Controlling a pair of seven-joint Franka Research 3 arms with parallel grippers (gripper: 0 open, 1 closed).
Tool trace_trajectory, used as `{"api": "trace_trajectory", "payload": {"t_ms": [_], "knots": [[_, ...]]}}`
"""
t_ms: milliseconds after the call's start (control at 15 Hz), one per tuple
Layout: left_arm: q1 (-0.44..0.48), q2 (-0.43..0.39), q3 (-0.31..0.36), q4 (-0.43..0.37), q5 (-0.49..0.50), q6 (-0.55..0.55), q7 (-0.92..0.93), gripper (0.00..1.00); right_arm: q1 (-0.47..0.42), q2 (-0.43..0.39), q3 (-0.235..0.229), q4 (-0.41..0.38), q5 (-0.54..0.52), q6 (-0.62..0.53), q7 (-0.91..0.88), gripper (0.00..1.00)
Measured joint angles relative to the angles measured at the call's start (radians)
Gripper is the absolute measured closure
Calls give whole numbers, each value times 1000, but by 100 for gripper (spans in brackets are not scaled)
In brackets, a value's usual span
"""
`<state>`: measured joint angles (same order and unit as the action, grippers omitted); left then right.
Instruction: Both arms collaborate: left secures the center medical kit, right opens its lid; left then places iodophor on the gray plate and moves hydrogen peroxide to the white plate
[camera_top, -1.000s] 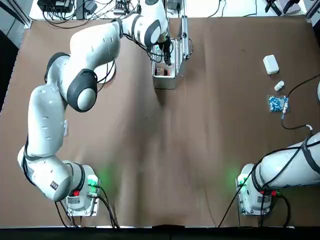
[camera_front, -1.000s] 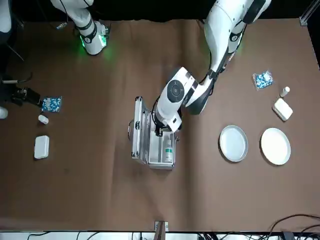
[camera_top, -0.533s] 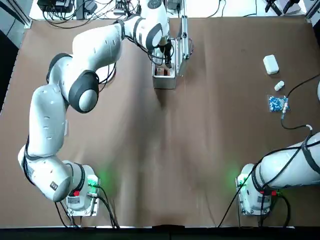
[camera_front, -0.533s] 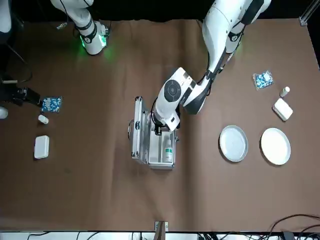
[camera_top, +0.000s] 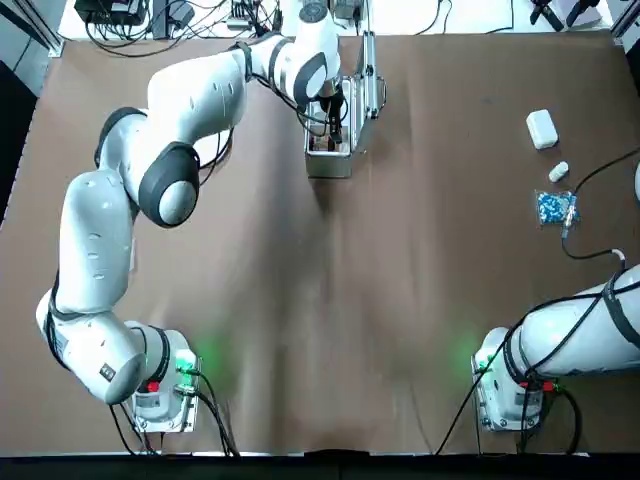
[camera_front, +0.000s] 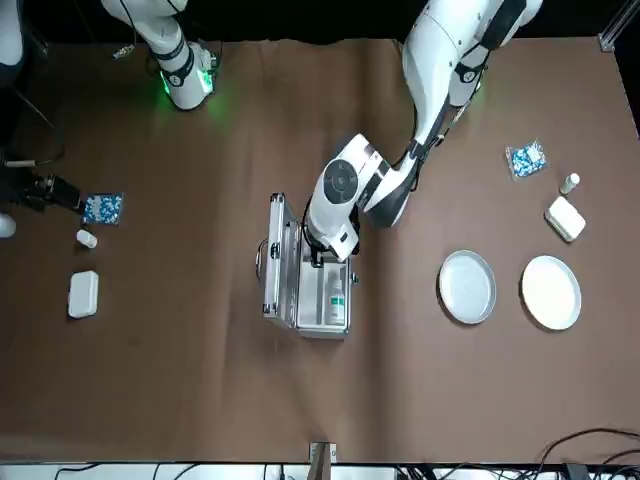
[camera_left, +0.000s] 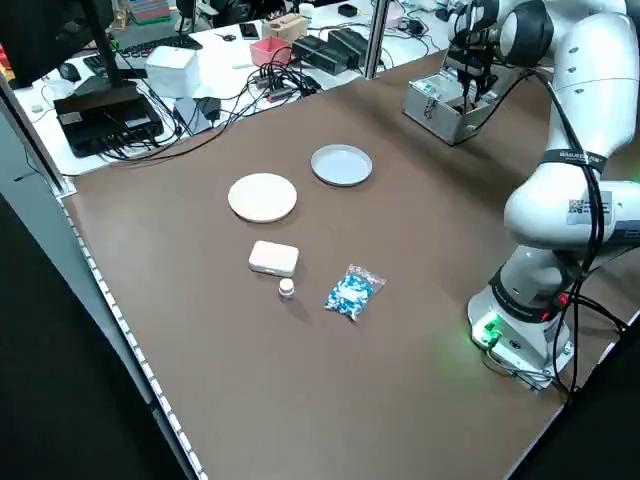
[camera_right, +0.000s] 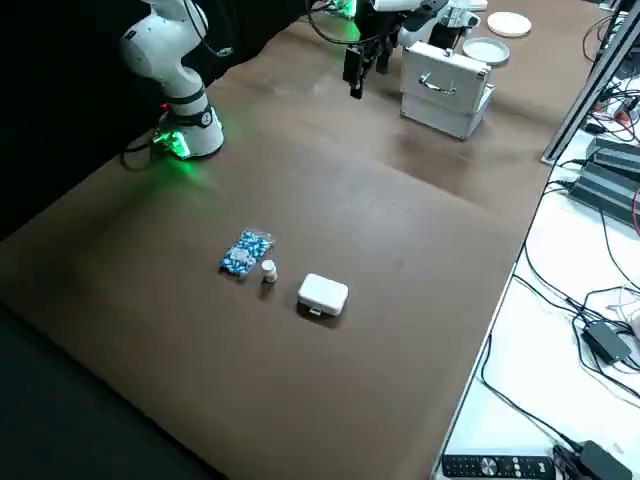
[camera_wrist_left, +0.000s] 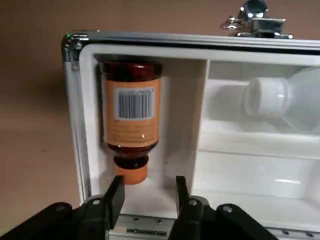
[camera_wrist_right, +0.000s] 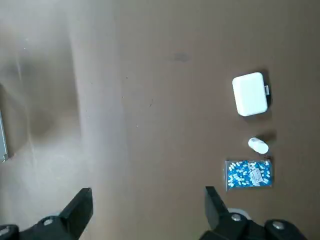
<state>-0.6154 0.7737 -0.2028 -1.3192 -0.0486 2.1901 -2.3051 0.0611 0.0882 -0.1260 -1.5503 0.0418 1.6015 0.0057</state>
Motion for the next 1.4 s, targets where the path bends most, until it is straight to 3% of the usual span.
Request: {"api": "trace_trajectory", "payload": {"t_ms": [1400], "knots": [[-17,2,1,-17,65,-43,-57,51,0,-3,8,2,0,25,0,1]]}}
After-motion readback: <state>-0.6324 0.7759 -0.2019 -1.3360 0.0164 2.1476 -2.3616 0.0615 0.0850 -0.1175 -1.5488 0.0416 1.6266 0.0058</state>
